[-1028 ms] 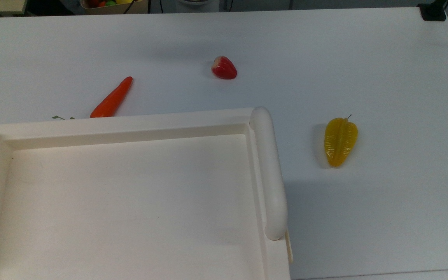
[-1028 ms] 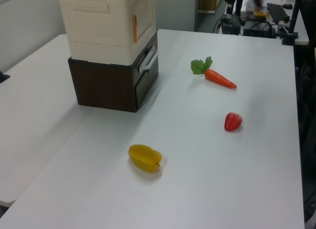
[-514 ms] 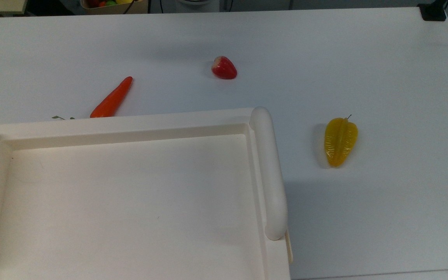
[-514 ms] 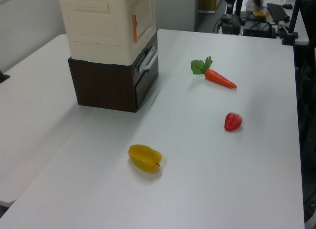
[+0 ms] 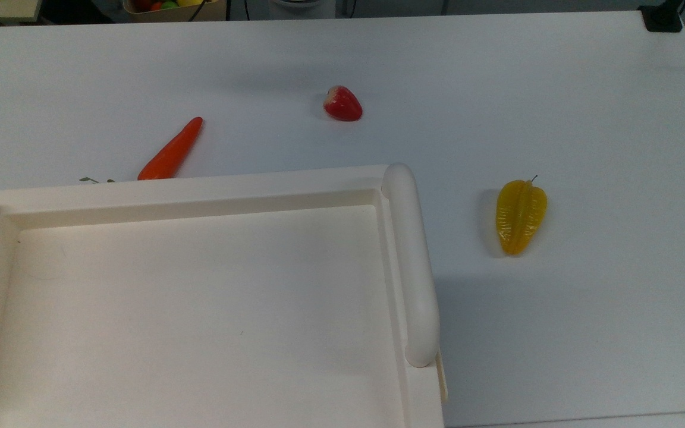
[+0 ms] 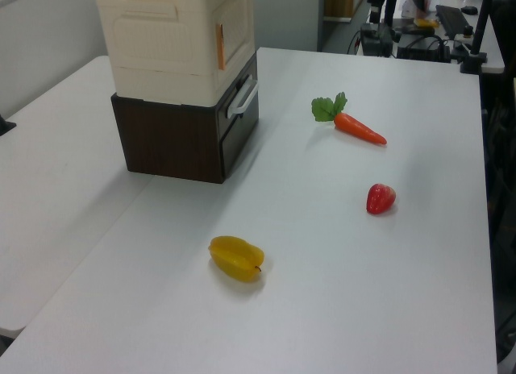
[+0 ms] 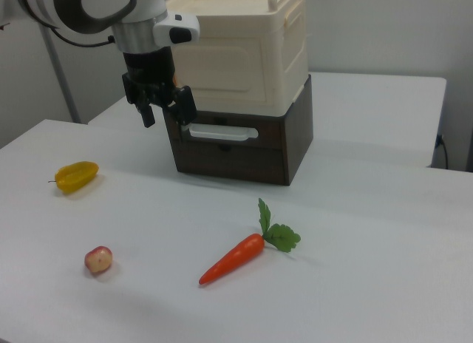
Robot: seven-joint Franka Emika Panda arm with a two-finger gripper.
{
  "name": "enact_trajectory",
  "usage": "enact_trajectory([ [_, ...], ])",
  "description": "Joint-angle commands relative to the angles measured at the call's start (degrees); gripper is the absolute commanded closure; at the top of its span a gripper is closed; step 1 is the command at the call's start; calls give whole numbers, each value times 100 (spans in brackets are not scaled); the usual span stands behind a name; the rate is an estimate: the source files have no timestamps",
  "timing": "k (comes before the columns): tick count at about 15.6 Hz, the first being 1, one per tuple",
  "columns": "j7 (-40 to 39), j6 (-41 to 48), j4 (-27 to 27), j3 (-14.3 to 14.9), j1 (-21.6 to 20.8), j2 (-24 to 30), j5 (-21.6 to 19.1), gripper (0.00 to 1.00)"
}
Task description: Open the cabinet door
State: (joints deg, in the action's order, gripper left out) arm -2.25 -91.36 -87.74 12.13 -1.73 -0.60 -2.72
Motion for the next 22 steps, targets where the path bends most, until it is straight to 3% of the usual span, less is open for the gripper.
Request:
enact_trajectory([
  [1, -91, 40, -68, 0, -20, 60, 114, 0],
  [13, -126, -4, -103, -53, -170, -80, 141, 0],
  [17, -863, -373, -85, -44, -99, -159, 26, 0],
  [20, -1285, -452, -68, 8, -82, -212, -324, 0],
  [22, -1454, -968, -59, 9, -90, -396, -666, 0],
])
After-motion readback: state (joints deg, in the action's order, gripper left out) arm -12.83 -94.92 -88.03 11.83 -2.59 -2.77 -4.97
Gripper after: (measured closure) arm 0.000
